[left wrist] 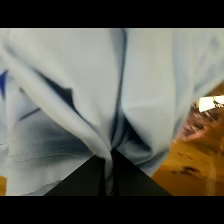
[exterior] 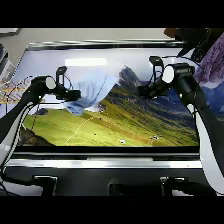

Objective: Fold the clothes and pants, and hang the long-sleeved shirts on hangers.

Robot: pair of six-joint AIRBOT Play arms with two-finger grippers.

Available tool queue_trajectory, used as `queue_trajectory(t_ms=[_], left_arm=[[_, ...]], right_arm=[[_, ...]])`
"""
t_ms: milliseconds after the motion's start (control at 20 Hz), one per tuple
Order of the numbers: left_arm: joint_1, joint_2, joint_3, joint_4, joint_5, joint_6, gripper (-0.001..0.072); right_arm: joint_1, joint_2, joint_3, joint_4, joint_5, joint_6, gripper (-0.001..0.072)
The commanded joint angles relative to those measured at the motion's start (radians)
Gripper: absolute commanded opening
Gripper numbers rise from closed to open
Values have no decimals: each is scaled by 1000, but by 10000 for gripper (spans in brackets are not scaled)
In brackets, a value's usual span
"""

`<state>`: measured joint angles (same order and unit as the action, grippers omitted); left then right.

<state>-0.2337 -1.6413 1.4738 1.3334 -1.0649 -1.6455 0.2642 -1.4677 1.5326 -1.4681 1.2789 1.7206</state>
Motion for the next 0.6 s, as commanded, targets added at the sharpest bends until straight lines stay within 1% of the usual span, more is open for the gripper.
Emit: queue_trajectory(t_ms=[0, 50, 150, 300, 400, 500, 550], left_arm=[[-148, 73, -20, -108, -144, -1, 14], [-217, 72, -21, -134, -151, -13, 13], [-358, 56, -22, -140, -135, -79, 13], [-534, 5, -23, -132, -54, -173, 14], [-616, -45, -23, -129, -4, -213, 14], [-657, -77, -23, -130, 0, -231, 14], [-667, -77, -23, -129, 0, -233, 31]], right_arm=[[1, 1, 1, 1, 91, 3, 43], [1, 1, 1, -2, 133, 3, 43], [1, 1, 1, -13, 212, 1, 43], [1, 1, 1, -37, 314, -35, 43], [1, 1, 1, -43, 357, -71, 43], [1, 1, 1, -45, 378, -88, 43], [1, 1, 1, -44, 377, -87, 43]])
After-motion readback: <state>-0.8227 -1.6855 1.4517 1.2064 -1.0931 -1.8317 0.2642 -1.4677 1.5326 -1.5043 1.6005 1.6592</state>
